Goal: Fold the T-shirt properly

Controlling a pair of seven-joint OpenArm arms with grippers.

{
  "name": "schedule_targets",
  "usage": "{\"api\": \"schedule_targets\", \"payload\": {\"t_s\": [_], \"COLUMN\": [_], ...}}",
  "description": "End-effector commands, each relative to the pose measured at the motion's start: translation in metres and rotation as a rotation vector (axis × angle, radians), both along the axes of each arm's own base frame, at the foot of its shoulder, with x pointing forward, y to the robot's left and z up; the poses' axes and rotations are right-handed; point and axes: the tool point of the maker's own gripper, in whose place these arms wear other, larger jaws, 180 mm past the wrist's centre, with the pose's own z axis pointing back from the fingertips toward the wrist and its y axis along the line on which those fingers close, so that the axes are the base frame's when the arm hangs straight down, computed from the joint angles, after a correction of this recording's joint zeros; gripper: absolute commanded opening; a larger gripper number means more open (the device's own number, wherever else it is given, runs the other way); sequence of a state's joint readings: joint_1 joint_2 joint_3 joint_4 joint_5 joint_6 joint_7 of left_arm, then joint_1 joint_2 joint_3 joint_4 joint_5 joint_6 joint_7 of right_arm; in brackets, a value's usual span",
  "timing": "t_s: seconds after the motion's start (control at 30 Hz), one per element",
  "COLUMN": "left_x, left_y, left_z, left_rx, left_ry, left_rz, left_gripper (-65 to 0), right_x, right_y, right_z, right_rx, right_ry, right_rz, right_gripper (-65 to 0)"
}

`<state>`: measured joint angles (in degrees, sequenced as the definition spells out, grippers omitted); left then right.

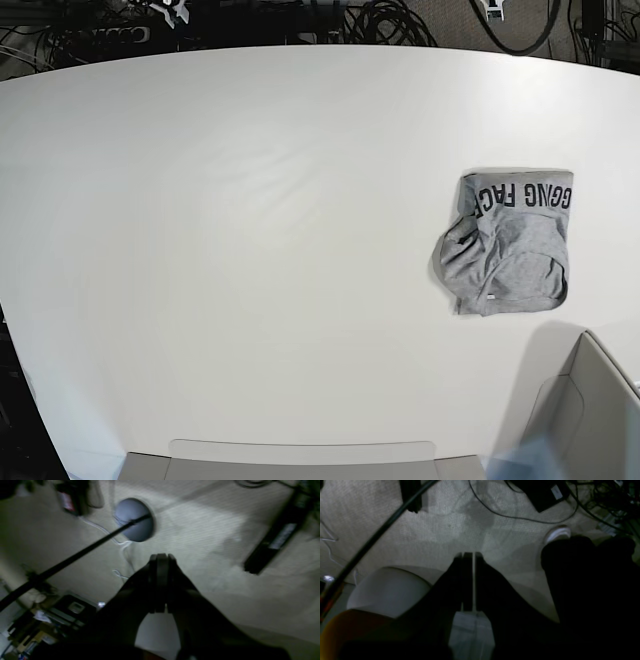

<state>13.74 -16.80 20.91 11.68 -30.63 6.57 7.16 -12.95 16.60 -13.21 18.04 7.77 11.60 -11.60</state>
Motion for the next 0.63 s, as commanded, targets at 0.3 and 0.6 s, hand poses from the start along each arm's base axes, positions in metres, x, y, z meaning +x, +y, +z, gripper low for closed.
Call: {"api": "schedule_targets", "payload": {"t_s": [0.3, 0.6], "left_x": [0.034, 0.073], "left_y": [0.046, 0.037], "left_z": [0.009, 0.002], "left_rx": [0.078, 0.068], "left_ry": [-0.048, -0.101], "left_rz": [-0.022, -0.014], "left_gripper": [-65.0, -65.0], "right_x": [0.019, 0.026], "right_y": [-0.032, -0.033], "right_z": [0.002, 0.002], "right_rx": [-0.103, -0.105], "right_ry": [-0.057, -0.066], "right_rz": [0.004, 0.004], "right_gripper": [-63.7, -63.6]}}
